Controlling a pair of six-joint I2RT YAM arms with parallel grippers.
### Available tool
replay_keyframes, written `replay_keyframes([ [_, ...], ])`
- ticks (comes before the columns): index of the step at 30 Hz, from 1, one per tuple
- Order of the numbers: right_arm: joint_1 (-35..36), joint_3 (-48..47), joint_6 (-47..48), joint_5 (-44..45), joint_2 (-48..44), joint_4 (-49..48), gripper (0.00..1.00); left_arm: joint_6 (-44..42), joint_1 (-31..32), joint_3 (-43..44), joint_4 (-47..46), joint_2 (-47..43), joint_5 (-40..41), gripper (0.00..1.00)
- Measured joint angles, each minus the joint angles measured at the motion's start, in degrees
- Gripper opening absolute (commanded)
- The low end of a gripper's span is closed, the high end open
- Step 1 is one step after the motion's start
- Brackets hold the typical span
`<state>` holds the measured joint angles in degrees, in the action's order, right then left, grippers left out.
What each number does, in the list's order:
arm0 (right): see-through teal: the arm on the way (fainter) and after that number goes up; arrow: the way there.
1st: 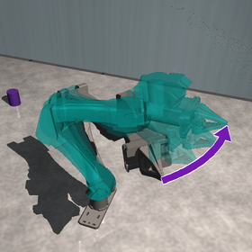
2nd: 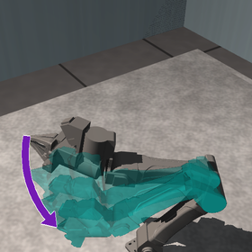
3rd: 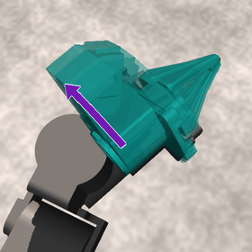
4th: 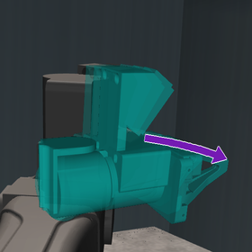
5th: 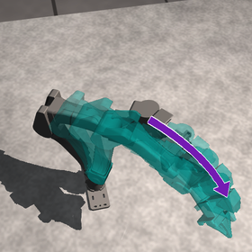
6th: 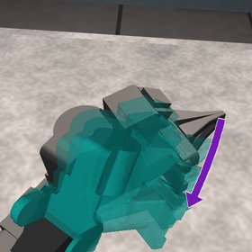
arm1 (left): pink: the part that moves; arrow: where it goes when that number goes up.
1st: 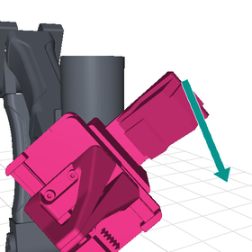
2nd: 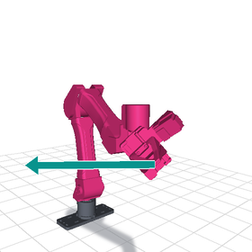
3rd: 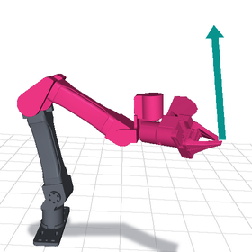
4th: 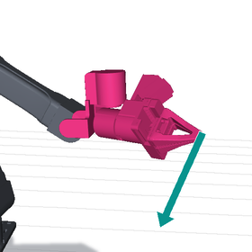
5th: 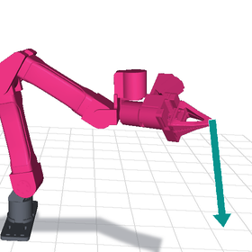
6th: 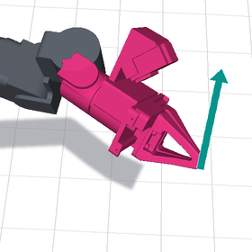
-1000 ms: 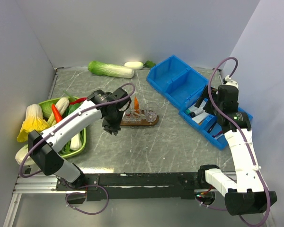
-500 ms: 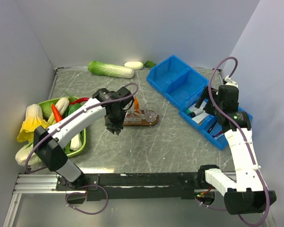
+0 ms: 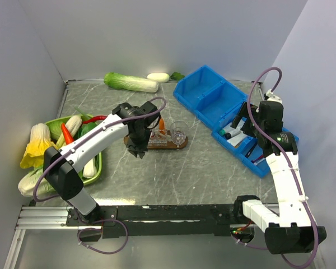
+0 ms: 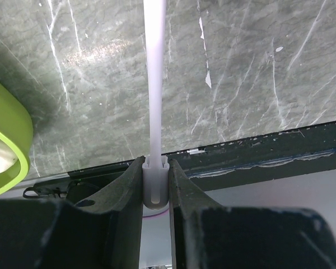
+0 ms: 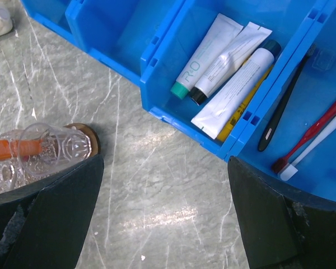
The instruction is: Prepare toiletry sets of a toothbrush and toothpaste on the tray
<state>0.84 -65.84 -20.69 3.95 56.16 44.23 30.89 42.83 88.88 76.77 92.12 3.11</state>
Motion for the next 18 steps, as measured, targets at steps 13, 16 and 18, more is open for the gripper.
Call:
replay_keyframes([
  [13, -0.1, 0.0, 0.0, -0.6, -0.1, 0.0, 0.99, 0.0, 0.0, 1.3, 0.0, 2.3, -0.1, 0.01],
  [16, -0.1, 0.0, 0.0, -0.6, -0.1, 0.0, 0.99, 0.0, -0.2, 1.6, 0.0, 2.6, -0.1, 0.01],
  [18, -0.1, 0.0, 0.0, -0.7, -0.1, -0.1, 0.99, 0.0, -0.3, 1.8, 0.0, 2.6, -0.1, 0.01],
])
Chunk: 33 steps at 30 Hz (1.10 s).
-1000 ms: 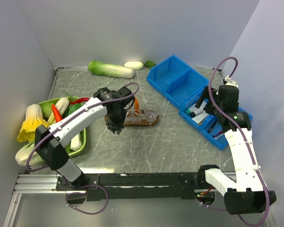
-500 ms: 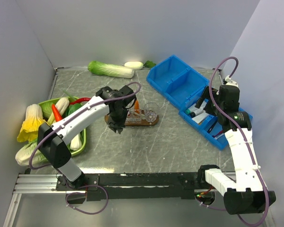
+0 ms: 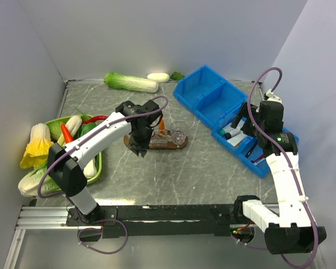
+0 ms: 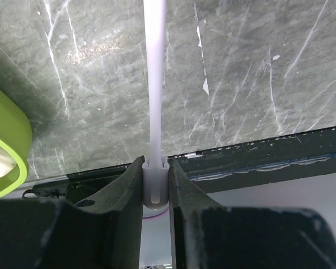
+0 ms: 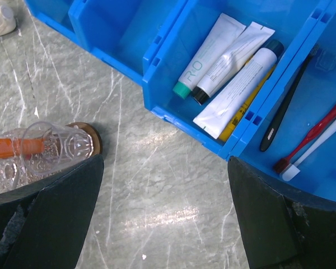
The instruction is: Prepare toiletry sets of a toothbrush and toothpaste on the tray
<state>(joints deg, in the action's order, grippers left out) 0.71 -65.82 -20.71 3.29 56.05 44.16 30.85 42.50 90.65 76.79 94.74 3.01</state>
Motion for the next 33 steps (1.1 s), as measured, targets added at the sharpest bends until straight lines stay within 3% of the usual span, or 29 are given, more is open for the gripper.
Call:
replay_keyframes([
  [33, -1.7, 0.6, 0.2, -2.7, 0.0, -0.5, 0.99, -1.3, -1.8, 3.4, -0.8, 4.7, -0.2, 0.01],
])
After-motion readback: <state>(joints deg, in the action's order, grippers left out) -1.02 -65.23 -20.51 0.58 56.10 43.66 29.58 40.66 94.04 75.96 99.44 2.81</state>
